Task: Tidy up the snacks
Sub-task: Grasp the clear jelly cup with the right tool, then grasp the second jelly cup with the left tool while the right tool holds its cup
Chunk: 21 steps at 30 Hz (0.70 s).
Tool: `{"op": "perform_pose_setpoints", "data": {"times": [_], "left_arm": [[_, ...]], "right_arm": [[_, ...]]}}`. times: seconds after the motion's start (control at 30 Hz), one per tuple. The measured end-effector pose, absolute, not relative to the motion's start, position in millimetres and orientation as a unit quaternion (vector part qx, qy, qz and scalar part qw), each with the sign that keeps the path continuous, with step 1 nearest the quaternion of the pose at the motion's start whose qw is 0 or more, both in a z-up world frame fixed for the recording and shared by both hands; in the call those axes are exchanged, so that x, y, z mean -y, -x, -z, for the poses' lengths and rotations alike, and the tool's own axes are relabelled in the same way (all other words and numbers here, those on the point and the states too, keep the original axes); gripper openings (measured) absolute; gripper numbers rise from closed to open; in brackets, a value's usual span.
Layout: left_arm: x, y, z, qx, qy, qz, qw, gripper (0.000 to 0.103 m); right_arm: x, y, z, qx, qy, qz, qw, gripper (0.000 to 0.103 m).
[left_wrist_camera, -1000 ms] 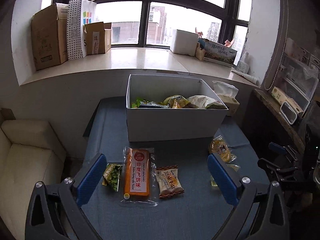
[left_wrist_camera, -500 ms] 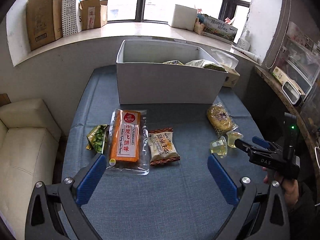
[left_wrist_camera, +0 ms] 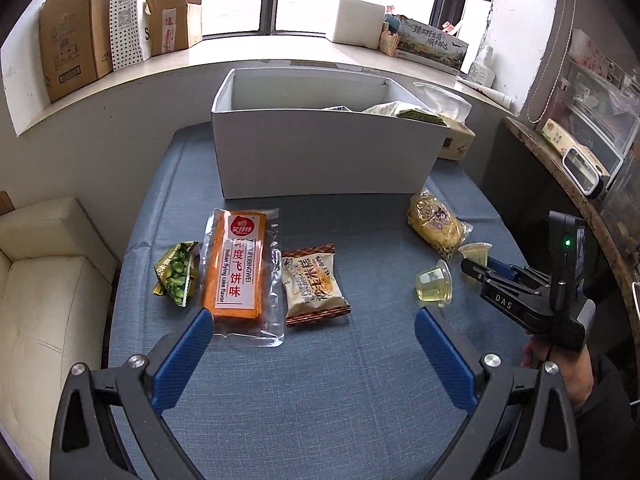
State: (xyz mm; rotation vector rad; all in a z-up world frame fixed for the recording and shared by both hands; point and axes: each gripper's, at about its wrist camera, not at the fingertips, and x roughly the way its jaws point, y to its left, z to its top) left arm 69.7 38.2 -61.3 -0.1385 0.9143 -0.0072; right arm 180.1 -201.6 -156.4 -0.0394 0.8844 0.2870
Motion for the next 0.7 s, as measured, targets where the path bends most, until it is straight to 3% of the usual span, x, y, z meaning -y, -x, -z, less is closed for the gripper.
{"op": "perform_pose_setpoints", "data": {"times": [0.3, 0.7], "left_arm": [[-24.6, -76.0, 68.9, -0.453, 0.057, 0.016, 0.889, 0.103], [26.7, -105.7, 89.9, -0.479, 0.041, 0.074, 0.874, 0.103]], "right_arm": [[208.3, -174.8, 152.5, -0.421, 0.012, -0.16, 0.893, 0.036], [238.2, -136.9, 103.1, -0.369, -0.029, -0.196, 0.908, 0.036]]}}
